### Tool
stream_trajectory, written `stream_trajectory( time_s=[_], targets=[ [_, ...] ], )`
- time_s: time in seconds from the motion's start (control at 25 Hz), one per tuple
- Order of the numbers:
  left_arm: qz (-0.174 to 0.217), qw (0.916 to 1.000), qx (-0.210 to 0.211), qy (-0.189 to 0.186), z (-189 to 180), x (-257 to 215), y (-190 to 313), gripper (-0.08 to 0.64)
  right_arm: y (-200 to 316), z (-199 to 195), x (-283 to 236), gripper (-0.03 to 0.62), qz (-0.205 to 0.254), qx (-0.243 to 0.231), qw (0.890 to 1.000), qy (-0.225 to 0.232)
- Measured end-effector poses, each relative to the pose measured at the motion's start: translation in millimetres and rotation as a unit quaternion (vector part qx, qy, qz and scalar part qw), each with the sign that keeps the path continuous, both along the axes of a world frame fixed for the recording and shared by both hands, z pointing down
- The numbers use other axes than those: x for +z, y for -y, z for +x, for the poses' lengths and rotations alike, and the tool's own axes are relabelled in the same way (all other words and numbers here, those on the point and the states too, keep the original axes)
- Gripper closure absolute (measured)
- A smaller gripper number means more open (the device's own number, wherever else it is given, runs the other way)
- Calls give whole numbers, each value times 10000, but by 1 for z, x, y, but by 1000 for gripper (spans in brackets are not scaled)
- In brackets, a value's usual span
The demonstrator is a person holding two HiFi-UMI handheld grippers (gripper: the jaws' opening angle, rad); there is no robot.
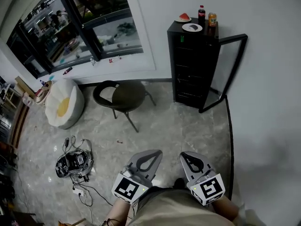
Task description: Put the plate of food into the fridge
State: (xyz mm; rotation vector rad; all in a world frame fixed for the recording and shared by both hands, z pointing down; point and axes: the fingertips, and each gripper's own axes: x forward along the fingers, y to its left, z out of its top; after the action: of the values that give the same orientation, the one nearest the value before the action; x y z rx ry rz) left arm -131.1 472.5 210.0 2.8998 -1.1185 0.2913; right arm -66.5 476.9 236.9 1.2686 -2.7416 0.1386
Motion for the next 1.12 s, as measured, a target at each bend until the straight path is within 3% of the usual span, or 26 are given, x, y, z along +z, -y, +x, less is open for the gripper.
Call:
stream_trajectory(
  time_s=[0.2,0.52,0.76,1.12],
  targets=[
    [-92,9994,8,338,21,3,13,551,13,26,-2,571,-91,22,9998,147],
    [44,9989,268,383,46,1,29,551,23,47,1,571,-98,199,9996,190],
    [165,9987,384,298,42,0,49,552,39,40,2,571,77,257,9996,3],
    [-38,9987,501,-78,32,7,103,552,84,31,3,571,-96,429,9986,-283]
  ],
)
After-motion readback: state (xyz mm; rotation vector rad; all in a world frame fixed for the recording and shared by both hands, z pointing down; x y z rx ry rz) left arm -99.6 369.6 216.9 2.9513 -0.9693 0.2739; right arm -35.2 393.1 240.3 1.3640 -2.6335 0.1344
